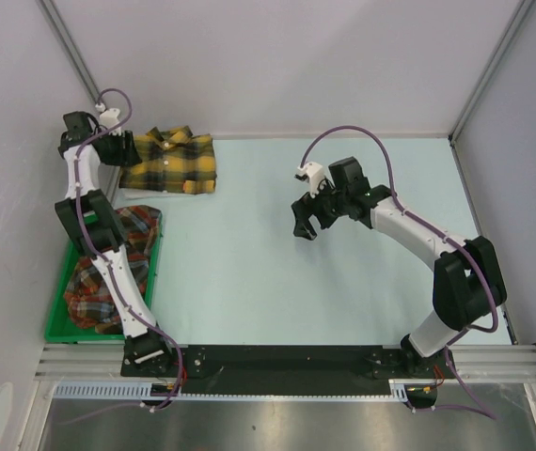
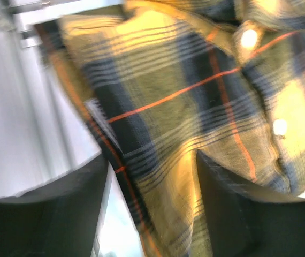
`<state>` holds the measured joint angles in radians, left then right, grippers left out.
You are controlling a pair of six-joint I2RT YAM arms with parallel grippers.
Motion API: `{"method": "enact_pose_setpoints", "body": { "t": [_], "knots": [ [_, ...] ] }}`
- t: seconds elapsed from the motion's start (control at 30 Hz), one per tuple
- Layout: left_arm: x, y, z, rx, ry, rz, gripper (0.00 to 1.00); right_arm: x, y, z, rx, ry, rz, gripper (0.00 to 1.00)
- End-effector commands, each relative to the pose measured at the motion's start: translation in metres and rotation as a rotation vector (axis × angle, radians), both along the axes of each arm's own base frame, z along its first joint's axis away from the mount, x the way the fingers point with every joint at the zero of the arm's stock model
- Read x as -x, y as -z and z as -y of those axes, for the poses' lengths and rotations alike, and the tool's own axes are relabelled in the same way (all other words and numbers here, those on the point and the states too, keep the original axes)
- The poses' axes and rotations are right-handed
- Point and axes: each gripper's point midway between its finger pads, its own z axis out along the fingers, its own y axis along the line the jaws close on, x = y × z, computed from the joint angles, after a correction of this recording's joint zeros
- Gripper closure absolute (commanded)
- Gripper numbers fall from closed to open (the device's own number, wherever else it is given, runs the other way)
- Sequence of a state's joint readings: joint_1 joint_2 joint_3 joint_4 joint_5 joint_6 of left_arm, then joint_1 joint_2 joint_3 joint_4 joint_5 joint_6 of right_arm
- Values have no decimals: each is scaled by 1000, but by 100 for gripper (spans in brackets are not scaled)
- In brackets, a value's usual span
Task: Fold and stack the long sleeve shirts
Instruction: Neatly place the folded shirt to the corner
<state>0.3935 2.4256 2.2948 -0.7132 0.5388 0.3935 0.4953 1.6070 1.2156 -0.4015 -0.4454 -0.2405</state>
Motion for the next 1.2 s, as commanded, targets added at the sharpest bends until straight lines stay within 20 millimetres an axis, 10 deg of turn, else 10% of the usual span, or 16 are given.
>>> {"method": "enact_pose_setpoints", "body": {
  "t": [0.0, 0.4, 0.87, 1.07, 1.17],
  "knots": [
    [-9, -56, -31, -125, -76, 118, 23, -1, -15, 12, -20, 14, 10, 1],
    [71, -64, 8, -128, -8, -21, 25, 0, -11, 33, -30, 57, -27, 0],
    [57, 63, -29, -133, -114, -268, 47, 8, 6, 48, 6, 87, -71, 0],
    [68, 4, -59, -218, -179, -152, 37, 10, 10, 90, 19, 197, -110, 0],
    [77, -48, -39, -209, -118, -50, 20, 10, 2, 109, 6, 249, -108, 0]
  ]
}}
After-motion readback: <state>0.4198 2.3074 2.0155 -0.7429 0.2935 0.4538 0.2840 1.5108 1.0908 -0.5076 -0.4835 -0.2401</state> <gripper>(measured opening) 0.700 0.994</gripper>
